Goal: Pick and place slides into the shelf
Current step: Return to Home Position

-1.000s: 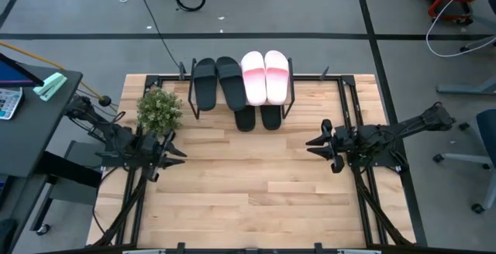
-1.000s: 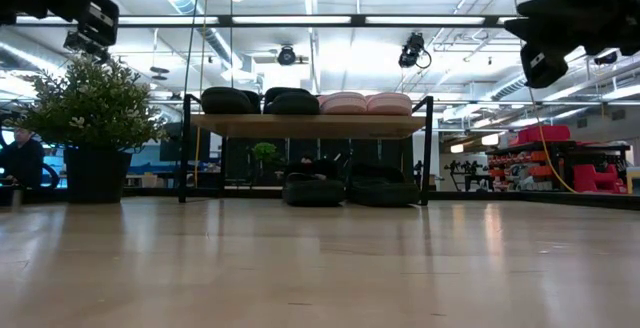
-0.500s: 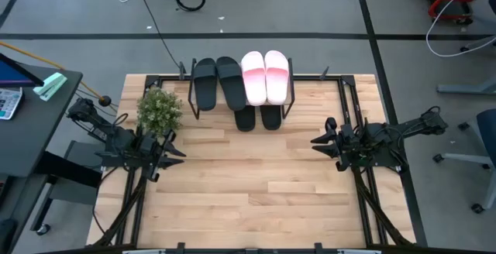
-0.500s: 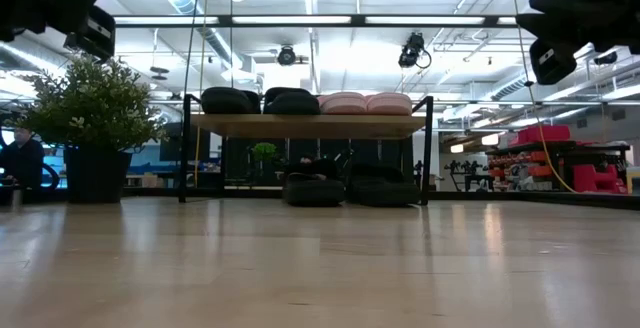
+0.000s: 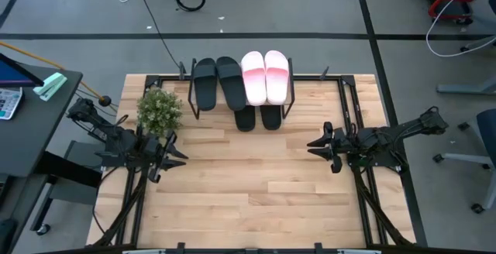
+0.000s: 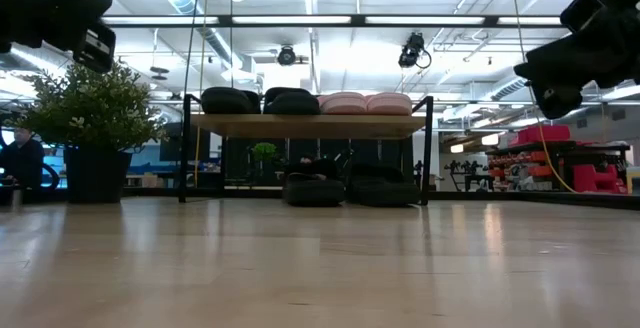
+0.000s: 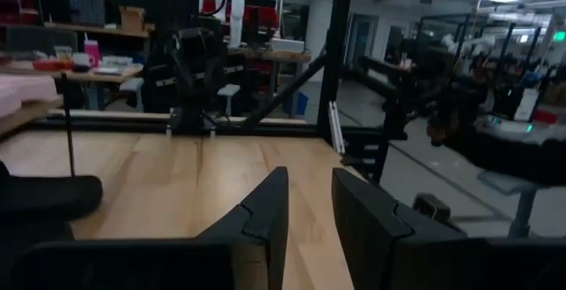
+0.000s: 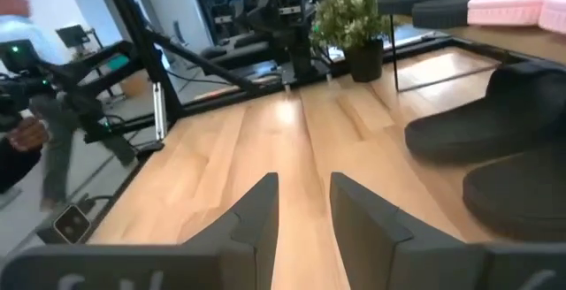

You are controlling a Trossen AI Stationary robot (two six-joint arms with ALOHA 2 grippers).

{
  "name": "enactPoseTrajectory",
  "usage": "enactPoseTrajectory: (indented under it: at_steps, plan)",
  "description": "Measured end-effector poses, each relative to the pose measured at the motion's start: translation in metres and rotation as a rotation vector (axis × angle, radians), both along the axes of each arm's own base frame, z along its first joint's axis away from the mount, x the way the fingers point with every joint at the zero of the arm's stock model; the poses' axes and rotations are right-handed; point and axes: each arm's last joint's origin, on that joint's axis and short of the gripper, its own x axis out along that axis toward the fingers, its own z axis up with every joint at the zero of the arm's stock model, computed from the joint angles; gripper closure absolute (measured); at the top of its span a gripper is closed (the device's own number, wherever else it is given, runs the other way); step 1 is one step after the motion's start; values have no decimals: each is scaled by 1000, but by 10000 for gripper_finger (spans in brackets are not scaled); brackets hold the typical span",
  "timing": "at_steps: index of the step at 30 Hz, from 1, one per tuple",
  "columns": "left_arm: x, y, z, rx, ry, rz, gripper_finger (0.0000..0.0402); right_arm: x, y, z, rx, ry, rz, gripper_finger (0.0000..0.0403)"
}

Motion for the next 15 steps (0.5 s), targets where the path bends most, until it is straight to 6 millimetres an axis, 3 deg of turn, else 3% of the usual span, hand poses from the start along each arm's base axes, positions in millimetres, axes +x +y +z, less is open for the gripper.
enactPoseTrajectory:
  at_steps: [6, 15]
  plan:
    - [0, 0, -1, -24, 13, -3, 313, 0, 0, -1, 96, 18, -8, 293]
    - [0, 0, -1, 33, 4, 2, 317, 0, 0, -1, 98, 22, -9, 293]
